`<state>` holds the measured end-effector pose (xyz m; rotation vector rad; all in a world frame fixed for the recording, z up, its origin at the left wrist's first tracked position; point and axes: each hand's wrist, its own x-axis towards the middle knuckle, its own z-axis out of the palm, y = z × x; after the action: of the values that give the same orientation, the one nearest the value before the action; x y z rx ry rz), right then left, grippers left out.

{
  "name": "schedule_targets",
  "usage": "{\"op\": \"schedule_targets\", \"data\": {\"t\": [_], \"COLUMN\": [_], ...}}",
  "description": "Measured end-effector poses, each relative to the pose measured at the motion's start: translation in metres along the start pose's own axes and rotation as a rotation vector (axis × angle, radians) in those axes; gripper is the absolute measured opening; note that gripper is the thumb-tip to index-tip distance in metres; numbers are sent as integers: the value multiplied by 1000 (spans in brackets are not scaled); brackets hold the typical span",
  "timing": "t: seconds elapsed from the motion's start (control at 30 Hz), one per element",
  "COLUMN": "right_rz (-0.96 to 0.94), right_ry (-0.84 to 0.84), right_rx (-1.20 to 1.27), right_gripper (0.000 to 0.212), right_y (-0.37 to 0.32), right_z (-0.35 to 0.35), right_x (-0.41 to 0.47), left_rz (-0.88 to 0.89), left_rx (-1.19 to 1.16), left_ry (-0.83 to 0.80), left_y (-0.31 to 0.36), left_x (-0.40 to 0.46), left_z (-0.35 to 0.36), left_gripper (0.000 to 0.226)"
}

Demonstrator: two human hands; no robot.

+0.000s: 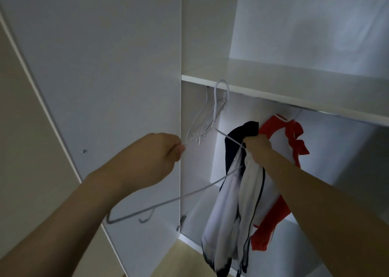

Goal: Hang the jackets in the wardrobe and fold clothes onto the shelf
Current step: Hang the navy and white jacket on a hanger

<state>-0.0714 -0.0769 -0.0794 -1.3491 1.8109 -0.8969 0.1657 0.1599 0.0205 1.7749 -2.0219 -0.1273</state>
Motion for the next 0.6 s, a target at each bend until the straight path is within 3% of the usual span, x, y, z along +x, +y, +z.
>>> {"op": "schedule_targets", "data": {"t": [0.2, 0.27, 0.37, 0.4, 0.5, 0.6], "right_rz": [-231, -442, -873, -929, -833, -914], "right_ry": [-110, -75, 108, 65, -185, -105], "right_rx": [116, 37, -191, -187, -165, -216], "right_gripper": [26, 32, 34, 35, 35, 33], "right_y": [-27, -32, -40, -42, -48, -47], "right_z": [-7, -15, -38, -46, -60, -70], "right_x": [-47, -71, -96, -98, -99, -94], "left_rz": [14, 26, 114, 158, 223, 122], "left_rx": [-66, -165, -309, -276, -263, -739], "left_ry": [9, 53, 165, 191, 164, 15], "left_y": [1, -2, -13, -15, -18, -22], "left_x": [16, 15, 9, 8, 14, 26], "left_z": [58, 68, 58, 53, 41, 26], "left_gripper": [36, 34, 28, 26, 27, 36]}}
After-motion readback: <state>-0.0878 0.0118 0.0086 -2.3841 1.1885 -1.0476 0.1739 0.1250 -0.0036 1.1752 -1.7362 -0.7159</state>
